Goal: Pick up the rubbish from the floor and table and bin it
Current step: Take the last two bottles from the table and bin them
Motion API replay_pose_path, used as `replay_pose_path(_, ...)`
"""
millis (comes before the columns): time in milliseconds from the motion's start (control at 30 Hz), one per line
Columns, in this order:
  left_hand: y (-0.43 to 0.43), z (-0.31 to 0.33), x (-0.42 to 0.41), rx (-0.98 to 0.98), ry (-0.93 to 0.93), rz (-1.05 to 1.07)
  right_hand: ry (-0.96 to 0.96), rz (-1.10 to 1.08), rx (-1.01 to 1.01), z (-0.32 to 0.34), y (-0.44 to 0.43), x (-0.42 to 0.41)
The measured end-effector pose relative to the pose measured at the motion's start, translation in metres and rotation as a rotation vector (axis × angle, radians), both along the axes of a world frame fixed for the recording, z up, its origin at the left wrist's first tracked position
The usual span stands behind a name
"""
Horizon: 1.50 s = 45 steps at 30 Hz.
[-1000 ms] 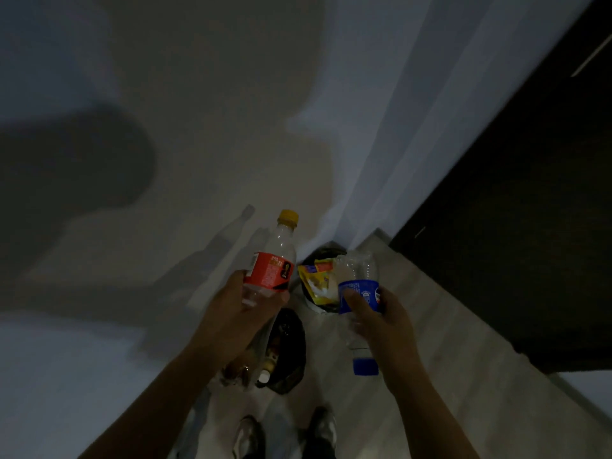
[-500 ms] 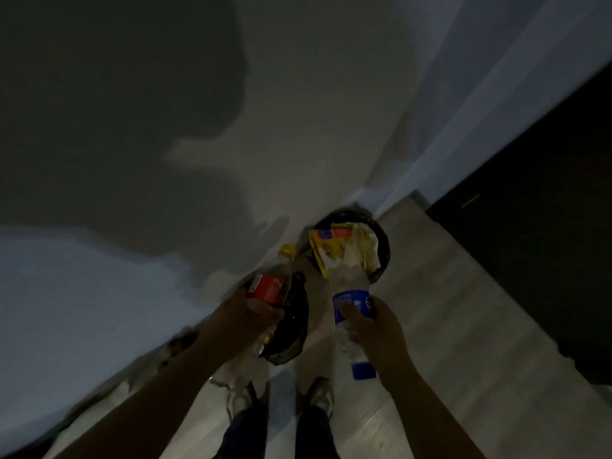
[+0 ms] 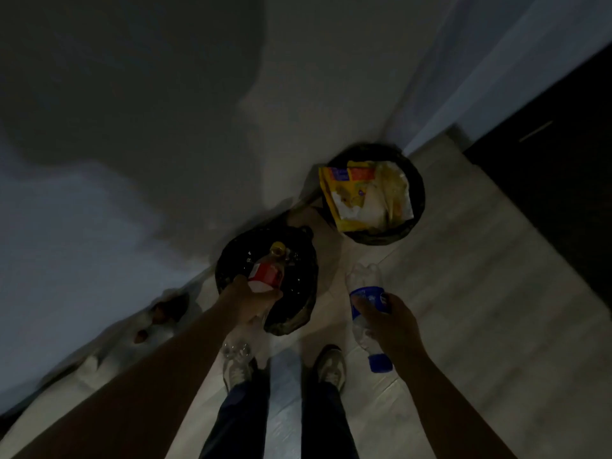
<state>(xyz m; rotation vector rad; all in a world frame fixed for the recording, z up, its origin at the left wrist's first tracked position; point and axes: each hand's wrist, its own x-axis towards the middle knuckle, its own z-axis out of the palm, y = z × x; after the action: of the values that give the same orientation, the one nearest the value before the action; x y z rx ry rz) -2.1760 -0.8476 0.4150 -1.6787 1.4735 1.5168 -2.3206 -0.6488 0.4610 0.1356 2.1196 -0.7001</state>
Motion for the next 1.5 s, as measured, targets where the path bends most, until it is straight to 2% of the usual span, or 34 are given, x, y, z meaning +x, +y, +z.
replay_pose_path(233,-0.011,-0.057,-0.002,-0.07,-0.057,-0.201,0.01,-0.017,0.002,-0.062,-0.004,0.015)
replay_pose_path(433,-0.024,-0.079,0.005,-0.055,-0.043,-0.248,0.03,-0.009,0.001,-0.084,-0.009,0.026)
replay_pose_path(600,-0.024,-0.083,0.007,-0.224,-0.07,-0.316,0.034,0.0,-0.009,-0.092,-0.01,0.028)
replay_pose_path(767,-0.021,-0.079,0.016,-0.38,0.003,-0.424,0.015,0.02,0.006,-0.096,-0.016,0.031)
replay_pose_path(1100,-0.027,-0.066,0.065,-0.359,0.07,-0.624,-0.179,0.164,0.166,-0.122,-0.063,0.04)
replay_pose_path(1267,-0.032,-0.064,0.086,-0.357,0.077,-0.658,-0.17,0.083,0.034,-0.124,-0.102,0.046)
replay_pose_path(1433,-0.041,-0.067,0.102,-0.388,0.053,-0.652,0.12,0.096,-0.173,-0.114,-0.132,0.054)
replay_pose_path(1500,-0.045,-0.068,0.108,-0.395,0.026,-0.651,0.118,0.096,-0.216,-0.111,-0.135,0.058)
